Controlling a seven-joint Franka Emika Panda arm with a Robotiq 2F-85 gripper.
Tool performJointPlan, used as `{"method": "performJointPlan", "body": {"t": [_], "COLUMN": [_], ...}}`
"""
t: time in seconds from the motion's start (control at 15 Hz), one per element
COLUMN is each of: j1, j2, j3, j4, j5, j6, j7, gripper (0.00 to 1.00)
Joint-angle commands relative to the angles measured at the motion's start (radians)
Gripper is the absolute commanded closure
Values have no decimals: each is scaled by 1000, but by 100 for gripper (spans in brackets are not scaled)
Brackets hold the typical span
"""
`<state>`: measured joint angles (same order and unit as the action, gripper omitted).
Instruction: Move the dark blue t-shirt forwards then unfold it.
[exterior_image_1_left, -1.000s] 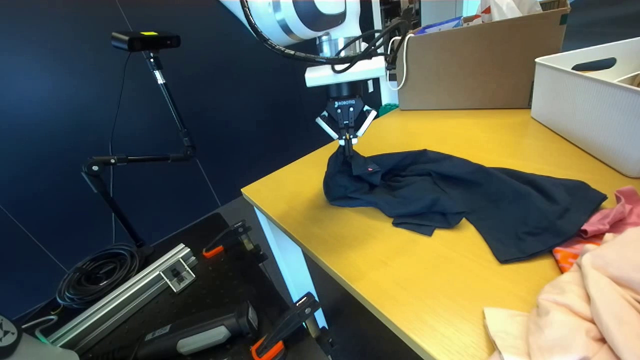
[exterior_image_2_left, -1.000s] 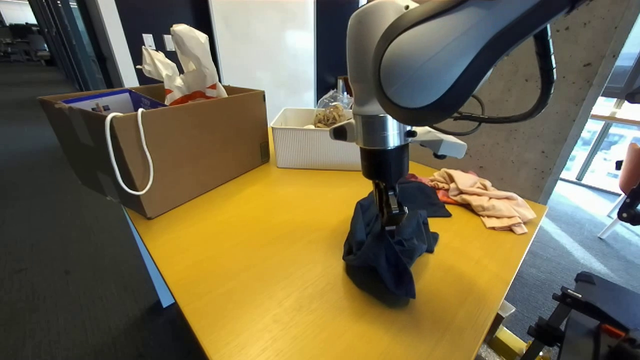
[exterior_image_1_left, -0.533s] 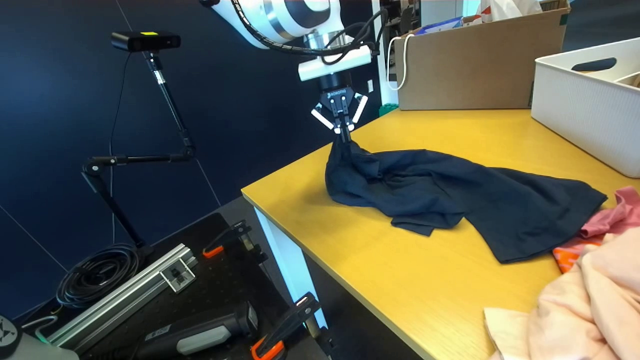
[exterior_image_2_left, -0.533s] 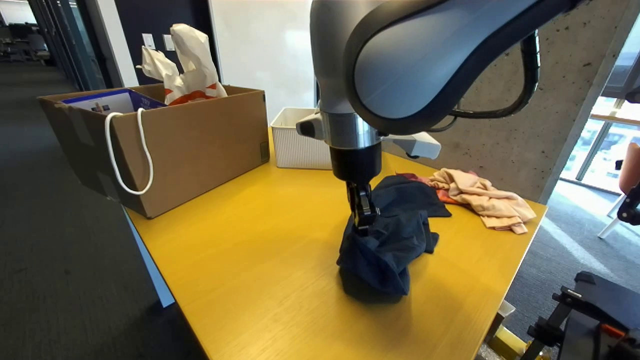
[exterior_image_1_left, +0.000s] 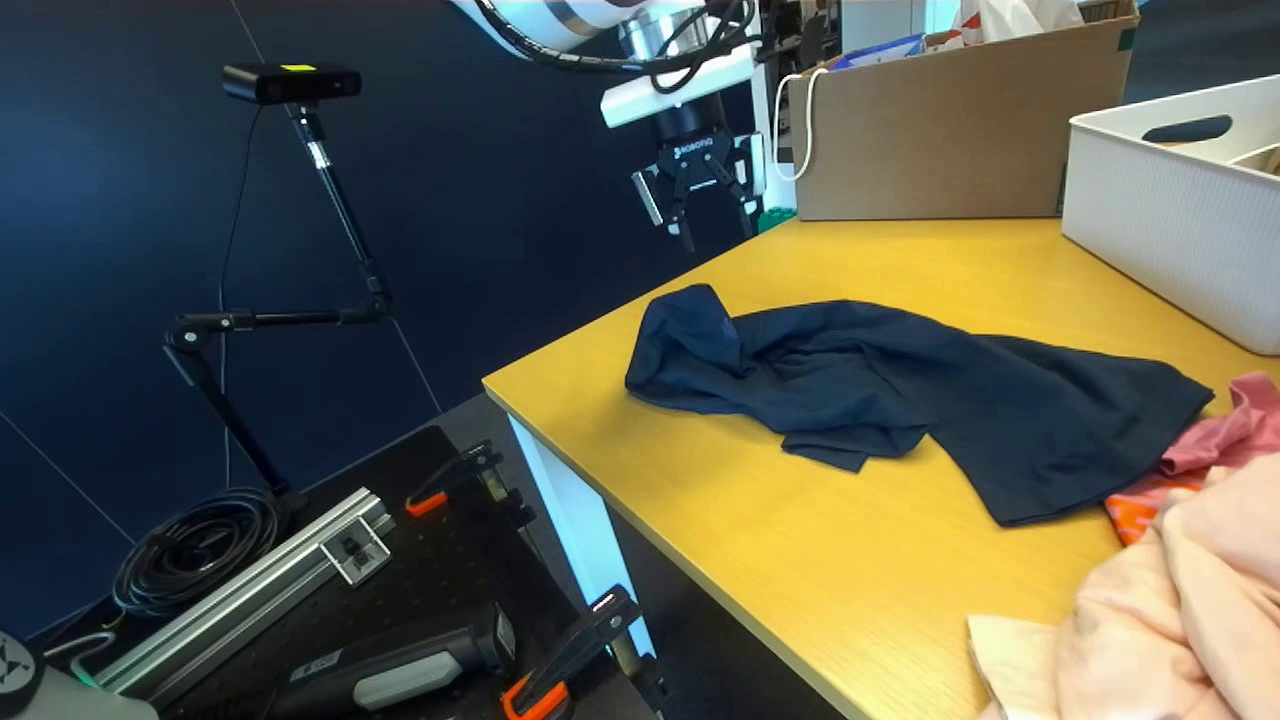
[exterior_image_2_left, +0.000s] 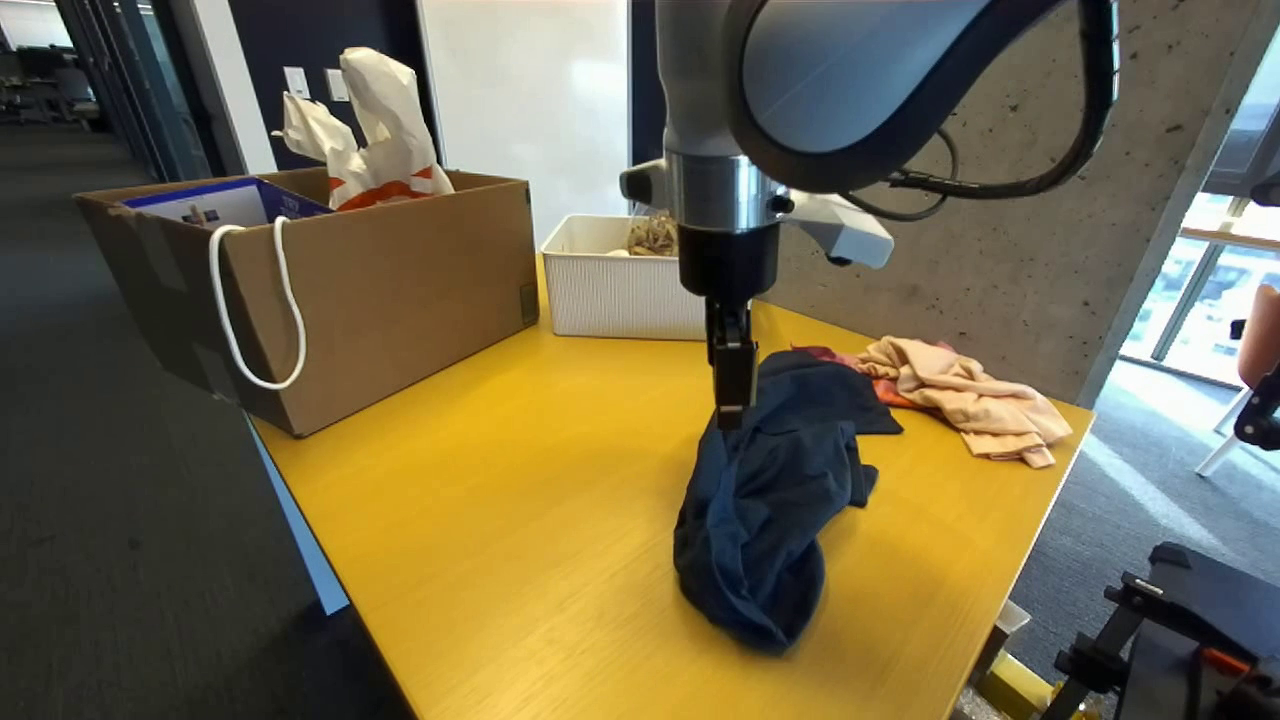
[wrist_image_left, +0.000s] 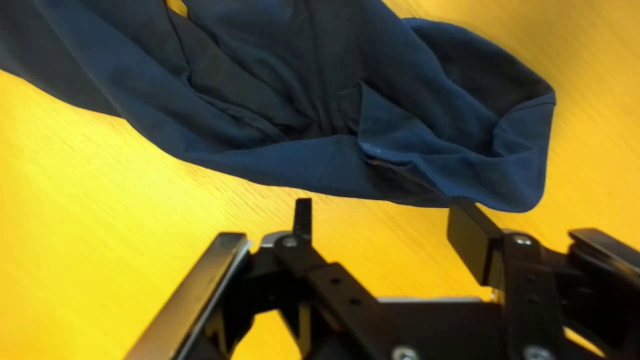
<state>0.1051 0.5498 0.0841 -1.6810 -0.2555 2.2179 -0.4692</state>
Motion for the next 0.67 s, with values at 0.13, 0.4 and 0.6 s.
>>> {"method": "performJointPlan", "body": {"t": [0.13, 0.4, 0.6], "j1": [-33, -76, -101], "j2": [-169, -247, -302], "j3": [-23, -48, -64], "j4": [-171, -252, -294], "j5": [-8, -2, 12], "j6": [-8, 3, 1], "j7": [101, 120, 152], "gripper": [0, 0, 0]}}
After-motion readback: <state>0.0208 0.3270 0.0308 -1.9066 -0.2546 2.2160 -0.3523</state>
